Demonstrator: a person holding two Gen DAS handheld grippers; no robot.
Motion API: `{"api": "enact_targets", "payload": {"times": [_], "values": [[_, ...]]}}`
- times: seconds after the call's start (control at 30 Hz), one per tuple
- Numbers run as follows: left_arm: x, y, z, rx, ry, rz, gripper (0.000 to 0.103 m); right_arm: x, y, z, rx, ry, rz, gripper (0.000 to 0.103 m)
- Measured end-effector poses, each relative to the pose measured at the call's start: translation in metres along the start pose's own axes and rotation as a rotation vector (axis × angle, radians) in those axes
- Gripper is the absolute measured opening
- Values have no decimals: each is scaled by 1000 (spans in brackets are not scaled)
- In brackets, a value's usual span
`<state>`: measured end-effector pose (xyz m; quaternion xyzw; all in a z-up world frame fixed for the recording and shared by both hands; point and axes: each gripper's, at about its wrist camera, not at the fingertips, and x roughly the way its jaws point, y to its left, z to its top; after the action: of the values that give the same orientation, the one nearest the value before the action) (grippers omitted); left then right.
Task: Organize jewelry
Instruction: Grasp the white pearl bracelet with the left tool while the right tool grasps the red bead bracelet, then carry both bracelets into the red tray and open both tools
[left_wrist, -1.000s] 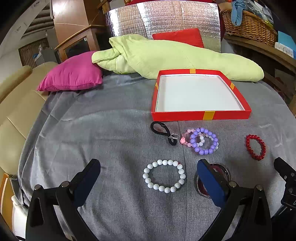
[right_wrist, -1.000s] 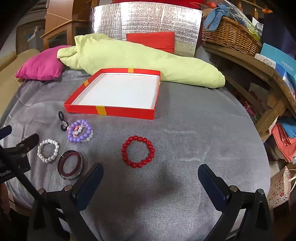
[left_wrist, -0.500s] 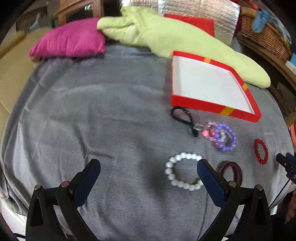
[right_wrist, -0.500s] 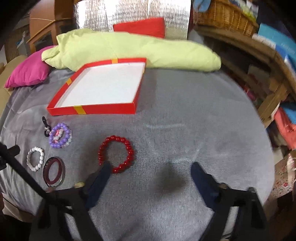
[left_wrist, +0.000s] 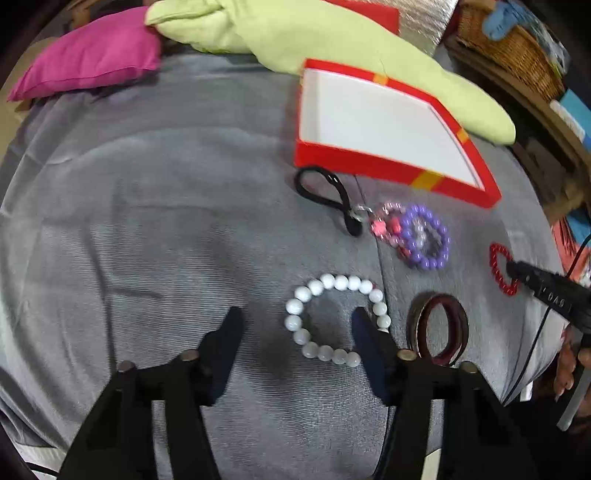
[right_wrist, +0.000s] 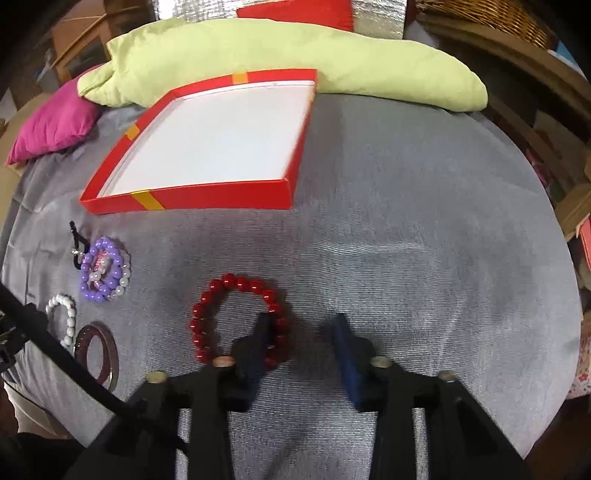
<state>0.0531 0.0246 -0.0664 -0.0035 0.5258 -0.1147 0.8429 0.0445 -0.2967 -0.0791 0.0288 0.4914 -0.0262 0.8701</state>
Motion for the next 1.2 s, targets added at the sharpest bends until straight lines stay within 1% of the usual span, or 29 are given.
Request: {"api": "enact_targets", "payload": {"times": [0.03, 0.07, 0.1, 0.17, 0.23, 0.27, 0.33, 0.43, 0.53, 0.63, 0.67, 0.7, 0.73, 0.8, 0.83, 0.9, 0.97, 1.07, 1.2], "values": [[3, -3, 0, 8, 6, 8, 53, 0, 2, -2, -9, -7, 0, 16], [5, -5, 0, 14, 14, 6, 49, -3, 5, -3, -20, -4, 5, 13], [6, -8, -1, 17, 18, 1, 44, -3, 7, -5, -30, -9, 3, 11], [7, -11, -1, 30, 7, 9, 39, -5, 10, -8, -38, -21, 4, 10], [7, -16, -2, 44, -7, 21, 27, -9, 7, -6, -31, -26, 24, 10], [7, -17, -1, 43, -13, 23, 24, -12, 6, -4, -22, -38, 43, 10], [9, -22, 2, 38, -26, 16, 12, -20, 2, -5, -14, -67, 69, 10], [9, -23, 7, 51, -38, 18, 10, -30, 2, -5, -16, -111, 98, 10], [5, -31, 10, 74, -67, 14, 10, -37, 4, 2, 0, -145, 156, 10], [-9, -40, 18, 97, -133, 5, 10, -45, 1, 5, 30, -186, 206, 10], [-17, -42, 23, 98, -167, -19, 10, -45, 2, 8, 35, -196, 218, 10], [-23, -39, 24, 96, -181, -33, 10, -49, 1, 11, 42, -216, 240, 10], [-29, -42, 31, 97, -212, -50, 10, -49, 1, 17, 46, -230, 252, 10], [-38, -45, 41, 108, -248, -60, 10, -52, -2, 25, 62, -257, 283, 10], [-41, -50, 51, 121, -274, -69, 10, -52, -3, 28, 67, -263, 291, 10], [-41, -55, 64, 137, -300, -71, 10, -51, -5, 38, 90, -280, 315, 10], [-40, -63, 83, 158, -330, -79, 10, -50, -7, 49, 116, -297, 337, 10], [-30, -71, 107, 172, -352, -98, 10, -44, -9, 62, 145, -309, 367, 10], [-6, -76, 125, 183, -355, -60, 10, -24, -4, 82, 189, -288, 403, 10]]}}
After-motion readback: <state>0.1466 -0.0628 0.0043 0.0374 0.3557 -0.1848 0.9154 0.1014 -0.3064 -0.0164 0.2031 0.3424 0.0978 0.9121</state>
